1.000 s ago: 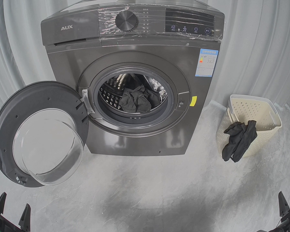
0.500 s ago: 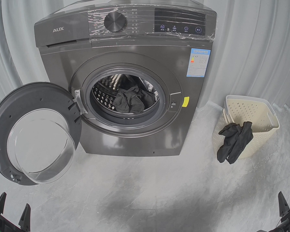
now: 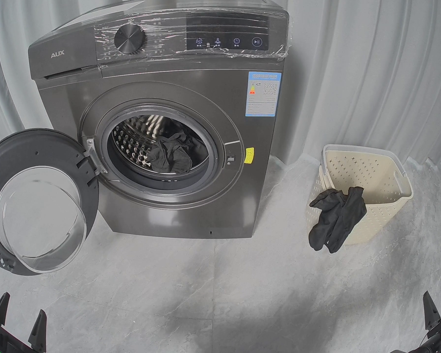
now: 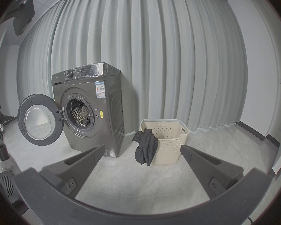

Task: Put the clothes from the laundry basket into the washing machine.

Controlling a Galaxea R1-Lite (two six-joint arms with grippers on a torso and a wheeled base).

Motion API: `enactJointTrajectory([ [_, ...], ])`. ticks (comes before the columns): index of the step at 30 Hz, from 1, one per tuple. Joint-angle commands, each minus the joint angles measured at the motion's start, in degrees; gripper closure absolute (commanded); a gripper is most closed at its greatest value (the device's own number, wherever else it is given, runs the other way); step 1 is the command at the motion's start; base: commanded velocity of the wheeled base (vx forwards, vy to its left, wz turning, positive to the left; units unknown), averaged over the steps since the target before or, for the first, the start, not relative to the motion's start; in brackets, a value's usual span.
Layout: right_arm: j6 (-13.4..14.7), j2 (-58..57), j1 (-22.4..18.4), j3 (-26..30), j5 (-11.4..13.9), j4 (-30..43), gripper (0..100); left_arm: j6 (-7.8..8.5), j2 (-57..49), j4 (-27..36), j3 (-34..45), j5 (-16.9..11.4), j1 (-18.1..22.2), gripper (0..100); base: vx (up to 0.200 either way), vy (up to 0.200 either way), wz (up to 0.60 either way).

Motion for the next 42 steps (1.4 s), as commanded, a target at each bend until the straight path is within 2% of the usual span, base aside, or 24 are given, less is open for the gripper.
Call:
enactJointTrajectory([
  [1, 0.0, -0.8, 0.0, 1.0, 0.0, 0.0, 0, -0.02, -0.8, 0.0, 0.9, 0.1, 0.0, 0, 0.0, -0.2, 0.0],
  [25, 0.0, -0.8, 0.0, 1.0, 0.0, 0.0, 0, -0.11, -0.8, 0.0, 0.9, 0.1, 0.0, 0, 0.0, -0.2, 0.0],
  [37, 0.0, -0.8, 0.0, 1.0, 0.0, 0.0, 0, 0.07, -0.8, 0.0, 0.9, -0.1, 0.1, 0, 0.0, 0.0, 0.0],
  [42, -0.1, -0.8, 0.0, 1.0, 0.0, 0.0, 0, 0.07, -0.8, 0.0, 0.9, 0.0, 0.0, 0, 0.0, -0.2, 0.0],
])
